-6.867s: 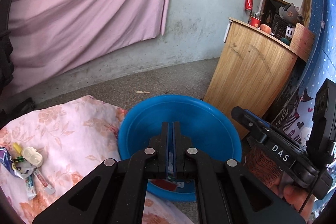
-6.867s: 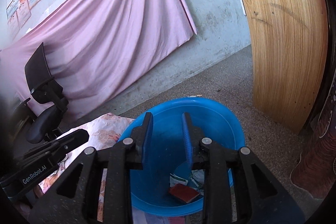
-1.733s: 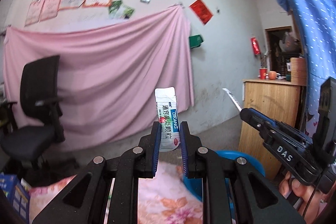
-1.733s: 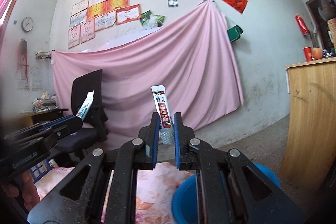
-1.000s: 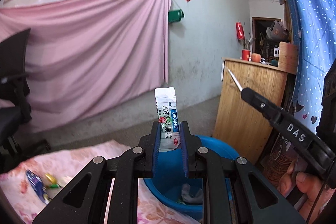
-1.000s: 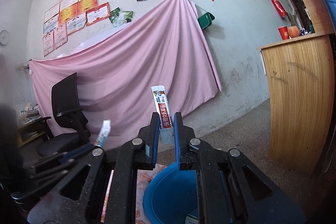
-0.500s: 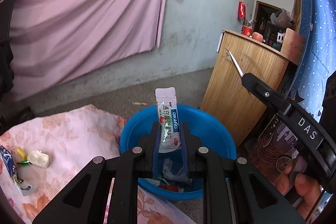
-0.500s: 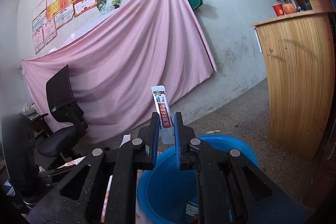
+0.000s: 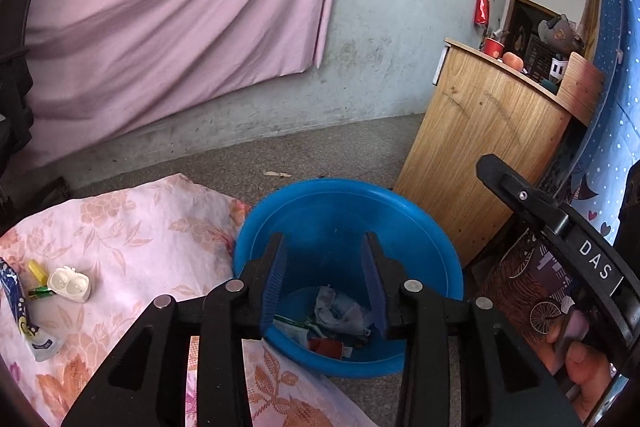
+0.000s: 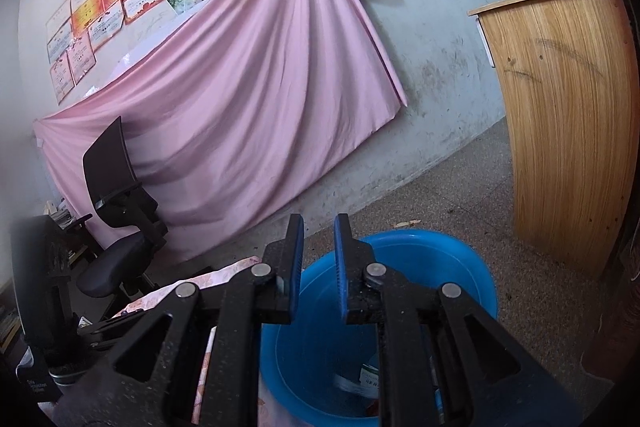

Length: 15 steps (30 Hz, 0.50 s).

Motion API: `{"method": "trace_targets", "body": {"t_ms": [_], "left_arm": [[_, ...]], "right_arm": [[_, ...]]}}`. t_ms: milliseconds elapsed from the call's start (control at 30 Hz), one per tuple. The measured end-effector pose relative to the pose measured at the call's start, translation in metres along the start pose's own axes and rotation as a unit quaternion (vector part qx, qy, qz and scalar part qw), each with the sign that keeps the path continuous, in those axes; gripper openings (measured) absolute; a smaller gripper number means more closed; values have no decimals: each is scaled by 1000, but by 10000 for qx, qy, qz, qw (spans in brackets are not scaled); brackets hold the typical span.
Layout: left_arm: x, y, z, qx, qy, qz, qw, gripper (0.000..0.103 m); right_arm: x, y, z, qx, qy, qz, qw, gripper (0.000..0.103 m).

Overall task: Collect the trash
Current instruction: 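Open both tools to drop the tubes into the basin, then move both tools back over the remaining trash on the bedspread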

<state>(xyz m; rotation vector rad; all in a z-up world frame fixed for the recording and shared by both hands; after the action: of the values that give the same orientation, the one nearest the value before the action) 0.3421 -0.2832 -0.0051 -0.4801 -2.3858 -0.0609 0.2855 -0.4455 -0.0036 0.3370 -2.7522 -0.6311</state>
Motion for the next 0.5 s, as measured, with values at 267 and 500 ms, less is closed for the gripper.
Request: {"method": "trace_targets", "body": {"t_ms": [267, 500], "left_arm": [[8, 7, 4, -9, -39, -115, 9999, 33], [25, 20, -1, 67, -251, -283, 9993, 33]], "right_arm": [[1, 0, -2, 72, 23, 20, 10000, 40], [1, 12, -6, 188, 3, -32, 9998, 42]]}}
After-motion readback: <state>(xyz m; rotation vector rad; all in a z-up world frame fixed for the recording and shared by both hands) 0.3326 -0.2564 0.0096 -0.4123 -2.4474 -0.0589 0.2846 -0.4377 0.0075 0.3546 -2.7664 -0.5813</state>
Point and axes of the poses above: each gripper's, at about its wrist camera, not at the fingertips, and x roughly against the way its jaws point, y to its left, z to its underside, the point moved 2 cm from there along -x, roughly the way its jaws point, and after that the axes turned 11 degrees about -z, right-handed, at the moved point
